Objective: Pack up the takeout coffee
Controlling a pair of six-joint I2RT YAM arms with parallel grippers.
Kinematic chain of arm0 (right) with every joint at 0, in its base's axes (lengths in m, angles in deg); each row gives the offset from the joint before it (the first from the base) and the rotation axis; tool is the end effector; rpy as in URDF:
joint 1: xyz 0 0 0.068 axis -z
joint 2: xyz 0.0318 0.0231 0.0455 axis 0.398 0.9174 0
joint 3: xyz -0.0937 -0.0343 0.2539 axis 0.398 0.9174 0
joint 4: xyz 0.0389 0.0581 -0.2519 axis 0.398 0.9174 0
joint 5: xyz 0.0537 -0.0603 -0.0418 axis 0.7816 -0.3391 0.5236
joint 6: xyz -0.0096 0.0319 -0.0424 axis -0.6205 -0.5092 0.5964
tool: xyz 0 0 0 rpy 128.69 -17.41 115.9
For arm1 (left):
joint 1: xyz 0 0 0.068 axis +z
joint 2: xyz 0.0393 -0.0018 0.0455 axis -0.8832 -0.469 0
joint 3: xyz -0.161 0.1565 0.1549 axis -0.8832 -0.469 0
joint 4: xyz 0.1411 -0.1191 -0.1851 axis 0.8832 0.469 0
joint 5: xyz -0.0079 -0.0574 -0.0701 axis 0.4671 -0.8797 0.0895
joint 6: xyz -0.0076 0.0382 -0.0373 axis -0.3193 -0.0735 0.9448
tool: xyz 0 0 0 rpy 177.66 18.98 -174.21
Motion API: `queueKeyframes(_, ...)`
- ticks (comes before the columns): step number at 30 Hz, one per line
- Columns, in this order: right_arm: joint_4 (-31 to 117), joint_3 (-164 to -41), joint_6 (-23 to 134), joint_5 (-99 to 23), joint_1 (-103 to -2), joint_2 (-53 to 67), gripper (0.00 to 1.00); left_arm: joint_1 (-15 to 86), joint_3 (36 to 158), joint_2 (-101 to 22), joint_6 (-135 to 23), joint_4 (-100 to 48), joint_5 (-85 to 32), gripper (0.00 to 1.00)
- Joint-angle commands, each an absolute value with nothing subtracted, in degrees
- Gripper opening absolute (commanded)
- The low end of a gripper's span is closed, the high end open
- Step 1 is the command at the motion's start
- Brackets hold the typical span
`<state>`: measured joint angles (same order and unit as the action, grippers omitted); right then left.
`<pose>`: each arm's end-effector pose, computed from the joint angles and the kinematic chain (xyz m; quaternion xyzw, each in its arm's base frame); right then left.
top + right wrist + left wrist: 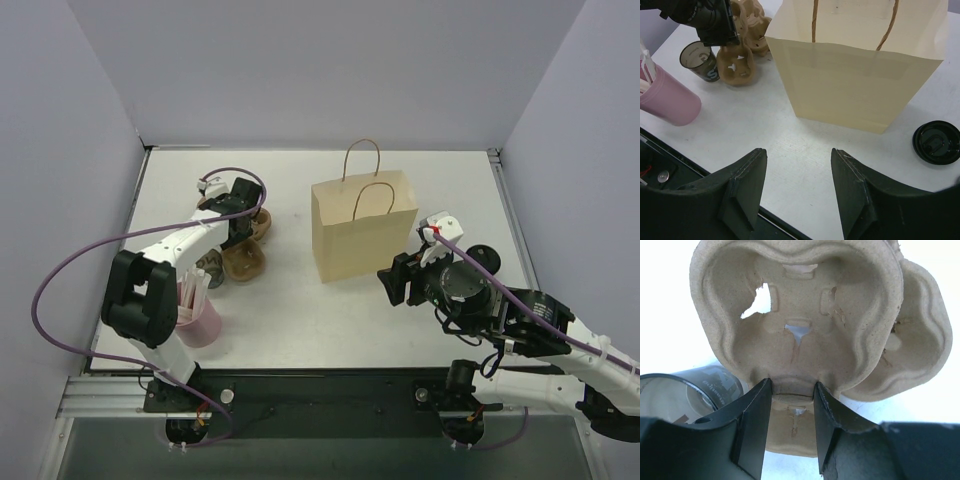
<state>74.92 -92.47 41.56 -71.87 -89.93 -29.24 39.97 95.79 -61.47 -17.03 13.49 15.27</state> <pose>0.0721 0.1260 0.4215 -0.1589 0.7518 0.2981 0.5663 0.3274 -0.1115 0.2258 -0.2911 0.8884 0.1010 0.3404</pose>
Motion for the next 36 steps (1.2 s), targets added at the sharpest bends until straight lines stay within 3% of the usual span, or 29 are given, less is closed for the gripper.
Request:
queueKeyframes(1,75.1,-92.9,40.7,-71.9,-90.3,-29.6,0.54,39.2,98.0,-56.3,-19.0,18.1,13.9,0.31)
queueKeyframes(8,75.1,-93.3,40.4,-70.9,-90.3,-30.2,0.54,38.1,100.4,-51.2,-26.1,20.4,8.8,0.26)
queueKeyframes(19,76.7,-89.1,42.3,-70.5,-90.3,-39.1,0.55,35.1,114.8,-43.5,-48.5,19.8,-15.2,0.25)
queueKeyframes(24,77.4,-88.2,41.3,-70.3,-90.3,-42.3,0.55,32.9,128.8,-44.5,-54.7,20.3,-22.2,0.25)
queueKeyframes(36,78.8,-89.8,40.8,-67.5,-90.3,-40.7,0.55,27.1,143.8,-51.8,-70.4,17.6,-39.5,0.25)
